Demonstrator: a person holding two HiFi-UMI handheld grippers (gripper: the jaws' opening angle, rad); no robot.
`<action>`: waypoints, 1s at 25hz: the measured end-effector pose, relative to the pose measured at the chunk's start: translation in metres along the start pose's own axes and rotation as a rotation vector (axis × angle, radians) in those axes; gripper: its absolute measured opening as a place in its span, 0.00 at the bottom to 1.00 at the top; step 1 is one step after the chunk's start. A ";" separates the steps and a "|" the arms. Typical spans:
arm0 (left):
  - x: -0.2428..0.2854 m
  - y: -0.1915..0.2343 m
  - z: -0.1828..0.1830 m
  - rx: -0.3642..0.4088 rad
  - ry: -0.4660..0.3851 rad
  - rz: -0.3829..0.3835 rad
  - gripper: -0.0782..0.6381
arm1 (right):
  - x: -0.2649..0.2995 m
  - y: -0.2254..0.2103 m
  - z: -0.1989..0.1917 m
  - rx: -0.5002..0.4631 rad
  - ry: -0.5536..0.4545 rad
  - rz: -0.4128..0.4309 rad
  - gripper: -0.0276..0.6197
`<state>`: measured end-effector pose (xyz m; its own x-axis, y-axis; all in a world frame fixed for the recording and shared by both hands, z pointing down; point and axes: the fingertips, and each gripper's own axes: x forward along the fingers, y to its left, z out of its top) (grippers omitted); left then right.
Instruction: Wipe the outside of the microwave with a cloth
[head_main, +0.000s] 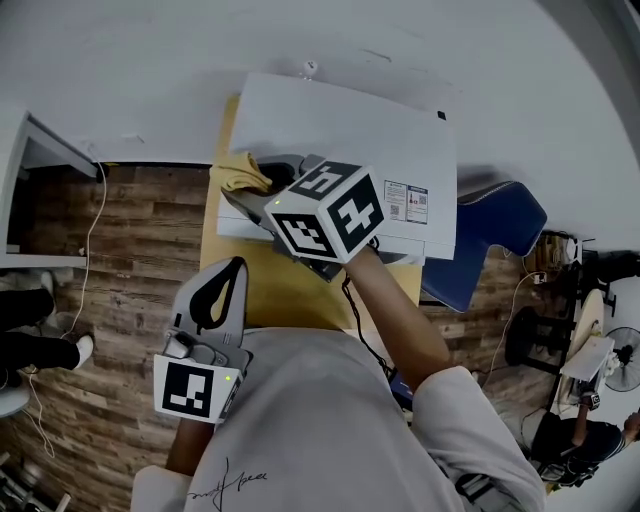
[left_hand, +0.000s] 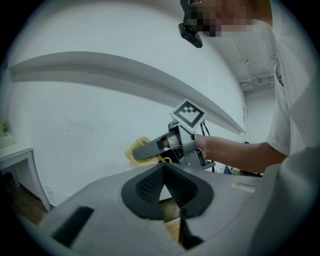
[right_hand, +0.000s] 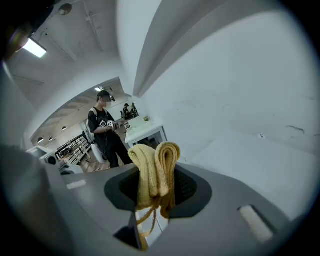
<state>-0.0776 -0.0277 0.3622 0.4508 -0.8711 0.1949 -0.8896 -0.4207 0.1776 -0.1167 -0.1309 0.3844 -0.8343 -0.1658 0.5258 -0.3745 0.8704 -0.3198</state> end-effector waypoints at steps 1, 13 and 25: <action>0.000 0.001 0.000 0.001 0.002 0.001 0.11 | -0.007 0.001 0.001 -0.003 -0.025 -0.001 0.23; 0.012 -0.007 0.021 0.041 -0.010 0.006 0.10 | -0.130 -0.027 -0.012 0.009 -0.336 -0.280 0.23; 0.018 -0.030 0.026 0.005 -0.048 0.009 0.10 | -0.242 -0.029 -0.078 0.033 -0.472 -0.561 0.23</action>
<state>-0.0443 -0.0373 0.3357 0.4386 -0.8860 0.1503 -0.8942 -0.4136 0.1712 0.1283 -0.0799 0.3282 -0.5962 -0.7710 0.2240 -0.8023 0.5827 -0.1296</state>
